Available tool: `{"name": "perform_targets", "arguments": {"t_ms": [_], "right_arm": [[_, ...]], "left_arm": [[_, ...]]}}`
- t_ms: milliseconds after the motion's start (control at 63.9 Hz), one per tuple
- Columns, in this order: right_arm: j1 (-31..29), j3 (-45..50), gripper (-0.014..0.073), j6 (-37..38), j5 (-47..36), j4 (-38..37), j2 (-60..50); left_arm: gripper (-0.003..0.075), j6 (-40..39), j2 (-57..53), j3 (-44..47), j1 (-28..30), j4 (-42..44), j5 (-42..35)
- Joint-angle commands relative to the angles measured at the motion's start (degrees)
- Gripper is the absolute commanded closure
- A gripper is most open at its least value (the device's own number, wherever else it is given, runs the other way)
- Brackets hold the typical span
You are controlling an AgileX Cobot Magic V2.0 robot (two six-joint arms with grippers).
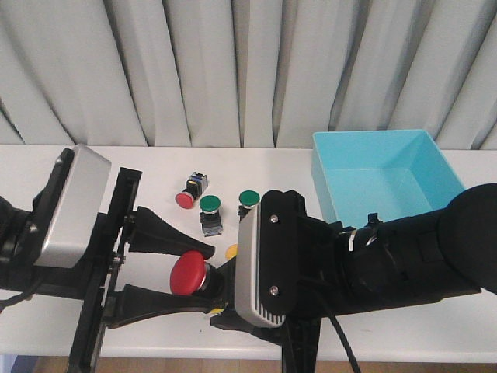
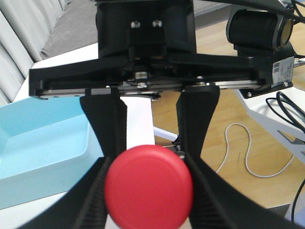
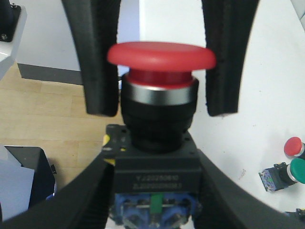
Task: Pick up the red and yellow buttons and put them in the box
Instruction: 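Bring the red button toward the right gripper and let it grasp, then open the left gripper and carry the red button over the box with the right gripper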
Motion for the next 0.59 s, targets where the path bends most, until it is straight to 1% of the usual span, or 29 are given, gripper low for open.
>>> {"name": "perform_targets", "arguments": {"t_ms": [0, 125, 235, 266, 328, 438, 516, 579], "right_arm": [[0.1, -1.9, 0.0388, -0.7, -1.5, 2.0, -1.3], [0.1, -1.9, 0.0395, -0.7, -1.5, 2.0, -1.3], [0.1, -1.9, 0.0395, -0.7, -1.3, 2.0, -1.3], [0.1, -1.9, 0.0393, -0.7, -1.3, 2.0, -1.3], [0.1, -1.9, 0.0392, -0.6, -1.3, 2.0, -1.3], [0.1, -1.9, 0.0391, 0.3, -1.2, 1.8, -1.3], [0.0, -1.9, 0.0390, 2.6, -1.2, -0.5, -1.4], [0.0, -1.9, 0.0389, 6.4, -1.2, -4.8, -1.5]], "left_arm": [[0.0507, -0.1, -0.9, -1.4, -0.2, -4.9, 1.7], [0.0476, -0.7, -0.9, -1.4, -0.2, -4.9, 1.7], [0.0384, -0.7, -0.9, -1.4, -0.2, -4.9, 1.7], [0.0331, -0.7, -0.9, -1.4, -0.2, -4.9, 1.5], [0.0265, -0.7, -0.9, -1.4, -0.2, -4.9, 0.9], [0.0181, -3.2, -0.9, -1.4, -0.2, -4.9, -1.0], [0.0148, -5.1, -0.9, -1.4, -0.2, -4.6, -2.7], [0.0134, -5.2, -0.9, -1.4, -0.2, -3.5, -3.6]]}}
